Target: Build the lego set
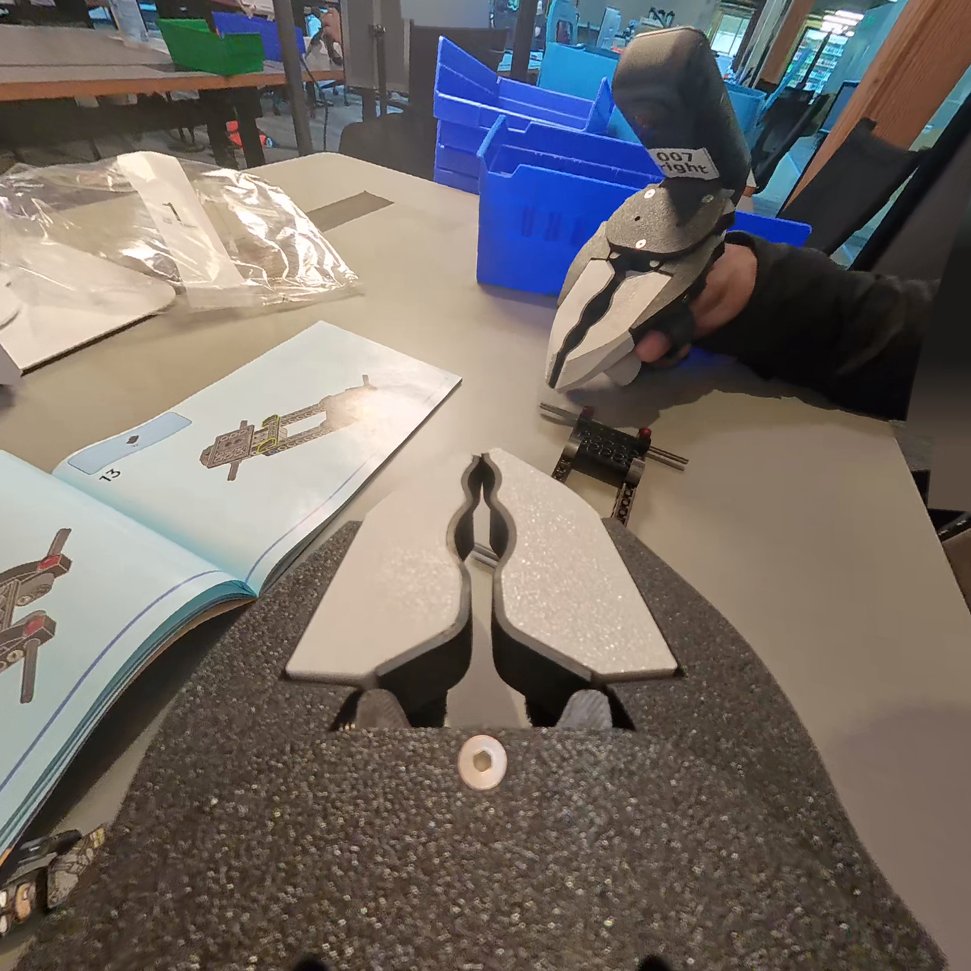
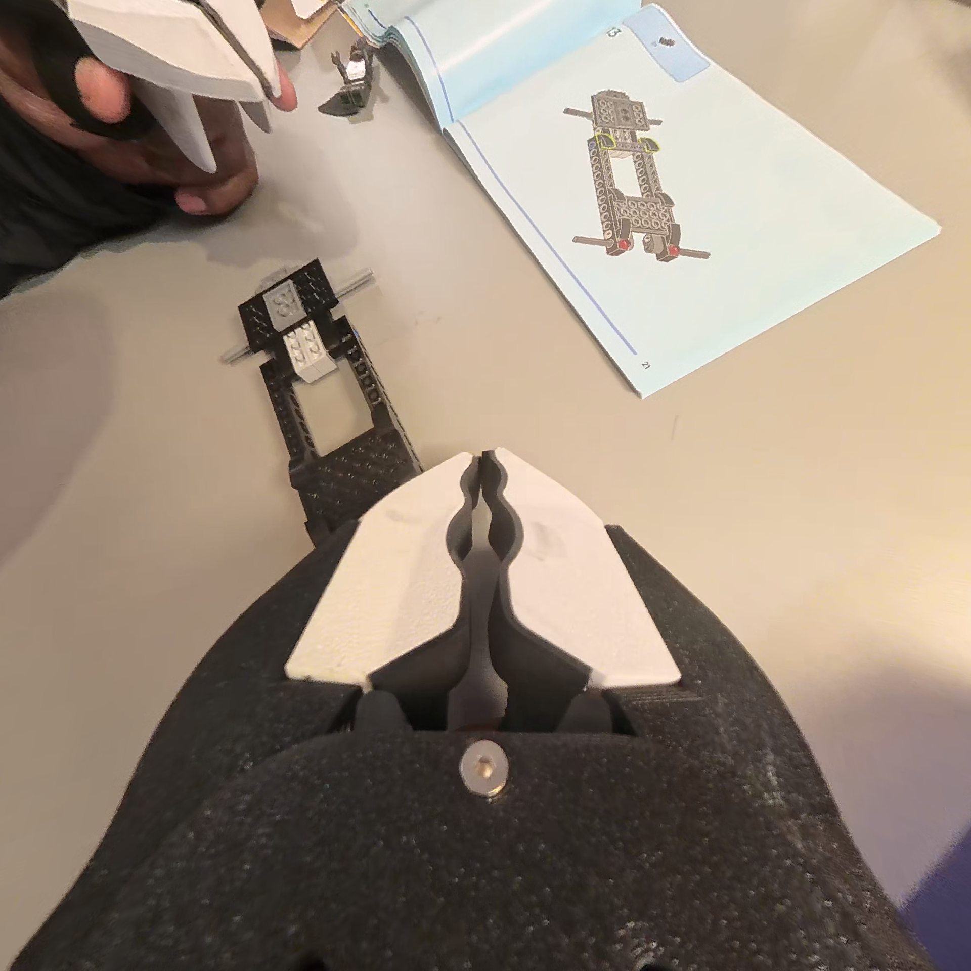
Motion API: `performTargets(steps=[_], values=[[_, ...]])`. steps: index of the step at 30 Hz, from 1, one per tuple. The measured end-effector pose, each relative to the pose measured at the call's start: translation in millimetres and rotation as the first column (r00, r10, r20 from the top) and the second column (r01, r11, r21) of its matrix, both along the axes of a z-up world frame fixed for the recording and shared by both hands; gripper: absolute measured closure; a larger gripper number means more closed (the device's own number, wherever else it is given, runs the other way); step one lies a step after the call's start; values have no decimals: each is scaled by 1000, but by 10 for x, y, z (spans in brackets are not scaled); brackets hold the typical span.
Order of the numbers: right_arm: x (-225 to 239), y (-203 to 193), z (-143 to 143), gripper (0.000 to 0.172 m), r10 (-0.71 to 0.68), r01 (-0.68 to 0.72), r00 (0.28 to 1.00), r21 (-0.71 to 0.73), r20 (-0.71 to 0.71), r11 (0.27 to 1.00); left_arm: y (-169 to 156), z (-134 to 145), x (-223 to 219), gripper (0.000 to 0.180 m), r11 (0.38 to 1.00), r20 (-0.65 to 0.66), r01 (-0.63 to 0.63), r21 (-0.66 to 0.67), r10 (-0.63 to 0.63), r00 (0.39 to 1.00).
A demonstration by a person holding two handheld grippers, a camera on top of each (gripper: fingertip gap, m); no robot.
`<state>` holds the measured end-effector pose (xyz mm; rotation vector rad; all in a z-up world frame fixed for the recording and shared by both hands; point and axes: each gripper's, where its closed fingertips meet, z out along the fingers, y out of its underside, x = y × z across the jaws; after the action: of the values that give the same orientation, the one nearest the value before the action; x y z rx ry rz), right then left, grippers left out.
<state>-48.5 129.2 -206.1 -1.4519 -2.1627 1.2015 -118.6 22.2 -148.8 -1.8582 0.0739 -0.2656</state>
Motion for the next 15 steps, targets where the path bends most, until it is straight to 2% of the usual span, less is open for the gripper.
performTargets(steps=[7, 15], values=[[6, -44, -61, 171, 34, -33, 998, -14, 51, 999, -36, 1, -34, 180, 1000, 69, 10, -6, -9, 998], [17, -62, -66, 171, 49, -47, 997, -26, 59, 999, -38, -16, -17, 180, 1000, 61, 16, -16, -15, 998]])
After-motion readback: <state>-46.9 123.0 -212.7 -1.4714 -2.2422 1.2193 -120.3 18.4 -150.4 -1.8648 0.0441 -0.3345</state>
